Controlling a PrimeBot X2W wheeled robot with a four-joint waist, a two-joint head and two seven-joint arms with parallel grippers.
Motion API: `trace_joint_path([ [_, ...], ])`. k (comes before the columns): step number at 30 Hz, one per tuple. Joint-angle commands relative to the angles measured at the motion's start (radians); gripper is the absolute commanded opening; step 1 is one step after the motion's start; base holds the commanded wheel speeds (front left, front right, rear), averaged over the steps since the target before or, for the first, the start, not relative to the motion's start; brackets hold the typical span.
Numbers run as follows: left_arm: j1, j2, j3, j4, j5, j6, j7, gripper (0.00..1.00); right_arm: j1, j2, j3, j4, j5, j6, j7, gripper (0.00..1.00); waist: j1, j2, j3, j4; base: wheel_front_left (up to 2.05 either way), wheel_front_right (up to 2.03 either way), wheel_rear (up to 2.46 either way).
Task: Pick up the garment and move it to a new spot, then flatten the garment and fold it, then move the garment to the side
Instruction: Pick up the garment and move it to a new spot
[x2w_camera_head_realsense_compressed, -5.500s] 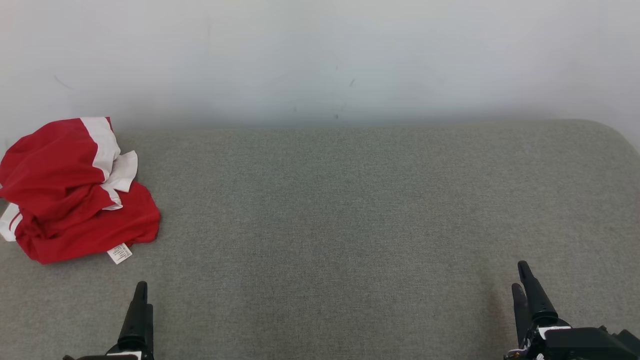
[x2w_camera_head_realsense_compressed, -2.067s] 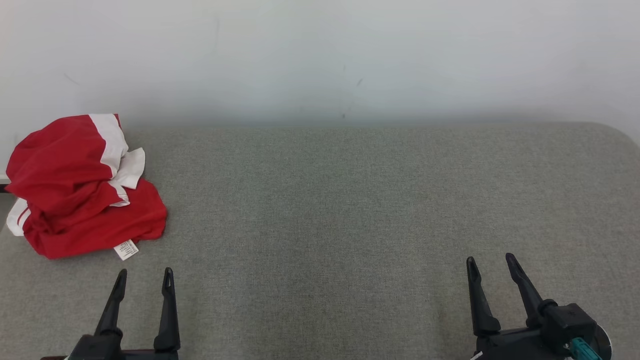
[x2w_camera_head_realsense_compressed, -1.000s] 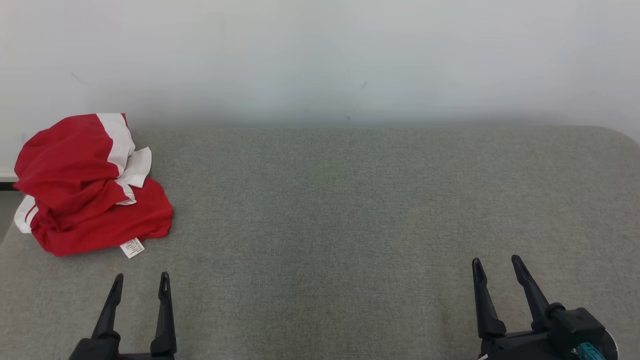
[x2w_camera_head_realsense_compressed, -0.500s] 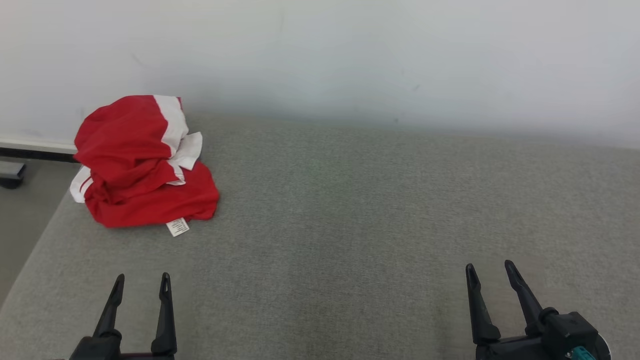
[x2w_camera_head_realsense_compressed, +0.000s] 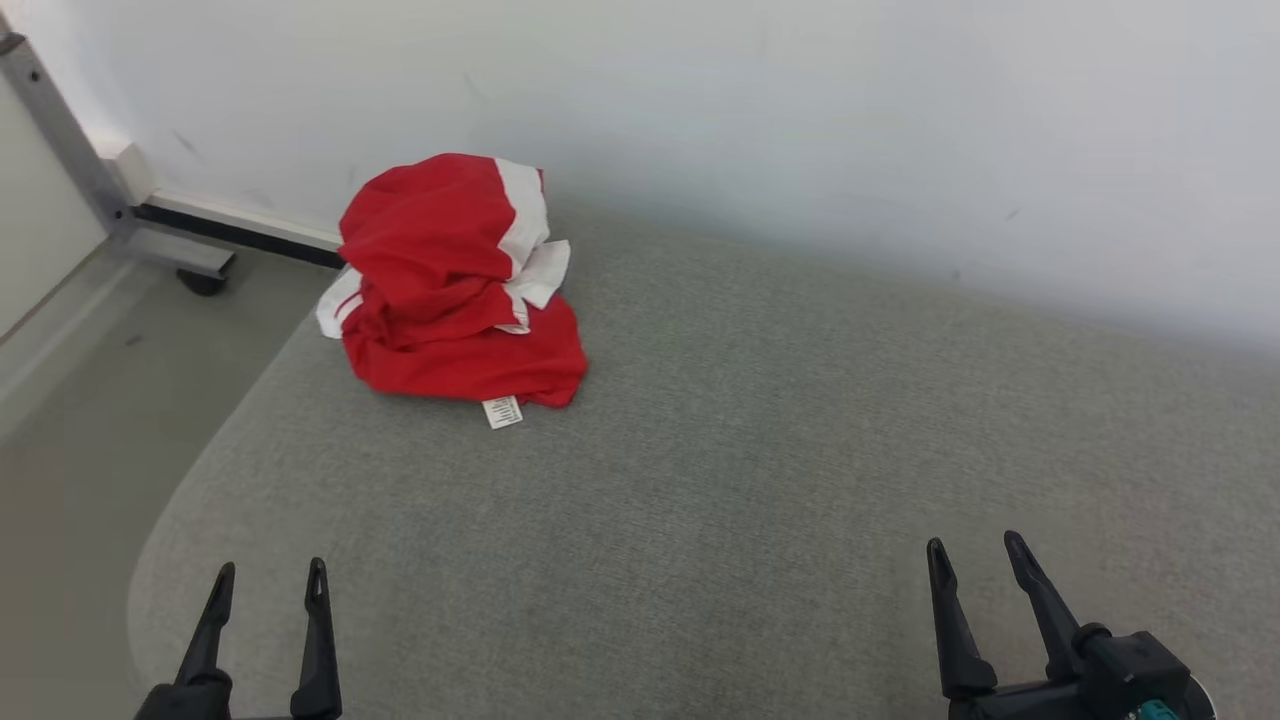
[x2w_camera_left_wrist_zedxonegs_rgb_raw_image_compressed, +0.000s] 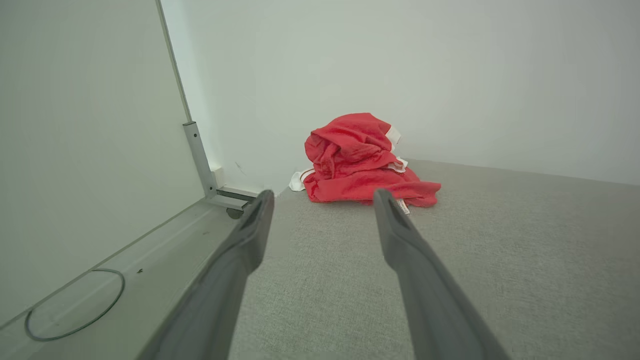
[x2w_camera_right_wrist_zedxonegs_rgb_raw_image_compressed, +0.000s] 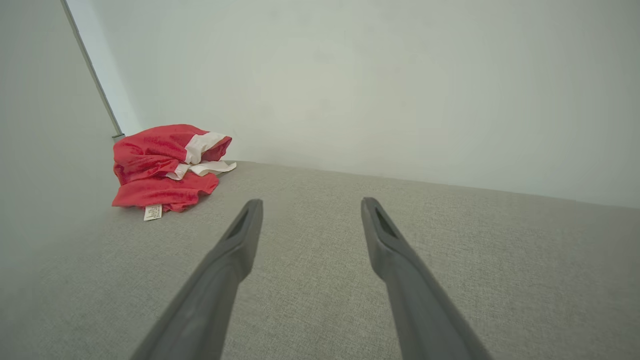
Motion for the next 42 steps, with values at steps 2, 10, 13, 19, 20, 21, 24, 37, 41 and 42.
trace_joint_path([
  [2,0.014,0.004,0.004,0.002,-0.005,0.003,-0.004,1.0,0.005,-0.001,0.004,-0.002,0.005,-0.002,0.001,1.0,0.0,0.0,-0.002,0.086,0.0,0.0,0.0],
  [10,0.019,0.01,0.006,0.003,-0.007,0.01,-0.004,1.0,0.006,-0.001,0.008,0.008,0.011,-0.002,-0.001,1.0,0.0,0.0,-0.011,0.147,0.0,0.0,0.0],
  [13,0.022,0.012,0.011,0.0,-0.01,0.011,-0.004,1.0,0.001,-0.001,0.013,0.011,0.012,-0.002,-0.002,1.0,0.0,0.0,-0.011,0.152,0.0,0.0,0.0],
  [19,0.025,0.012,0.014,-0.004,-0.009,0.02,-0.004,1.0,-0.008,-0.001,0.018,0.017,0.013,-0.002,-0.004,1.0,0.0,0.0,-0.01,0.152,0.0,0.0,0.0],
  [20,0.025,0.011,0.015,-0.005,-0.009,0.022,-0.004,1.0,-0.007,-0.001,0.018,0.017,0.013,-0.002,-0.004,1.0,0.0,0.0,-0.01,0.15,0.0,0.0,0.0],
  [21,0.023,0.01,0.016,-0.005,-0.01,0.023,-0.004,1.0,-0.006,-0.001,0.018,0.017,0.012,-0.002,-0.005,1.0,0.0,0.0,-0.009,0.146,0.0,0.0,0.0],
  [24,0.006,0.005,0.027,-0.009,-0.022,0.03,-0.004,1.0,-0.011,-0.001,0.018,0.015,0.006,-0.002,-0.003,1.0,0.0,0.0,-0.001,0.123,0.0,0.0,0.0],
  [37,-0.281,0.105,0.098,0.023,-0.071,-0.002,-0.003,1.0,-0.062,-0.016,-0.007,-0.033,-0.041,-0.002,0.024,1.0,0.0,0.0,0.128,-0.099,0.0,0.0,0.0],
  [41,-0.409,0.156,0.126,0.06,-0.103,-0.01,0.01,1.0,-0.084,-0.025,-0.025,-0.063,-0.05,-0.002,0.027,1.0,0.0,0.0,0.196,-0.173,0.0,0.0,0.0],
  [42,-0.438,0.172,0.129,0.073,-0.104,-0.013,0.022,1.0,-0.088,-0.025,-0.03,-0.071,-0.053,-0.002,0.028,1.0,0.0,0.0,0.213,-0.192,0.0,0.0,0.0],
])
